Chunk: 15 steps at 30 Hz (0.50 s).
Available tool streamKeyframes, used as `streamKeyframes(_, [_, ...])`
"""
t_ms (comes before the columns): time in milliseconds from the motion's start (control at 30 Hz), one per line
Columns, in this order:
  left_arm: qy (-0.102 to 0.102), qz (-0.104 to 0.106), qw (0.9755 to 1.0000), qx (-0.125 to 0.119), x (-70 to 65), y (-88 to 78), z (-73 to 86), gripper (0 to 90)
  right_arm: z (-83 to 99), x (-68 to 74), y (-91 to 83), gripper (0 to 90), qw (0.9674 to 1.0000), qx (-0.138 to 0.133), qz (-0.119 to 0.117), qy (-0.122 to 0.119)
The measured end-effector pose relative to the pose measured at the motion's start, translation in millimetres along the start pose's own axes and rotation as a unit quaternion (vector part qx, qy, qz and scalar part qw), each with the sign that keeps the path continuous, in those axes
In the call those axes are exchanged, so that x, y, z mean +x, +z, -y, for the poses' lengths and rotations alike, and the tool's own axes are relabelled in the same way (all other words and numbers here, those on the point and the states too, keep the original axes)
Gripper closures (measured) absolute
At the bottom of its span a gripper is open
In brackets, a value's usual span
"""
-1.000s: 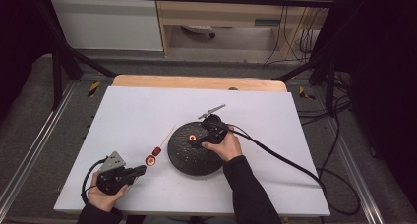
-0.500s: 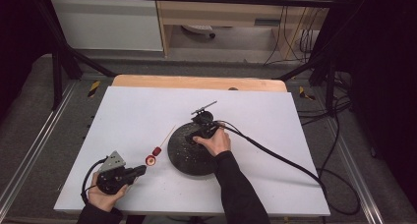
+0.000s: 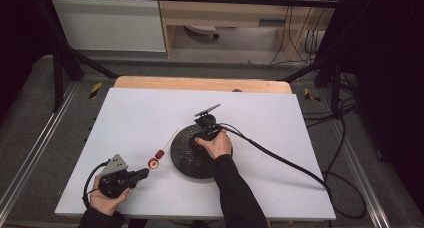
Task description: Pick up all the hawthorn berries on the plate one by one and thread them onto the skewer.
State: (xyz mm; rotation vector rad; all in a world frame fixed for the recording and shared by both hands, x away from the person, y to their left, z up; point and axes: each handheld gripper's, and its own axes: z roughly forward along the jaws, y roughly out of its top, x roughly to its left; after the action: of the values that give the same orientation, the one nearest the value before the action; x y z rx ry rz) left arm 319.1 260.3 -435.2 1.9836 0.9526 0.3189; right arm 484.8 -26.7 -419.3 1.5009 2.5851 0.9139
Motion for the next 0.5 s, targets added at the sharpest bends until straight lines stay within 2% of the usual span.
streamKeyframes(167, [0.0,0.0,1.0,-0.001,-0.1,-0.1,0.1,88.1,-0.4,-0.4,2.4,58.8,0.9998,0.007,-0.005,0.017])
streamKeyframes(500, [0.001,-0.001,1.0,0.0,-0.1,0.1,0.1,88.1,-0.3,-1.1,2.9,60.9,0.9997,0.011,-0.006,0.021])
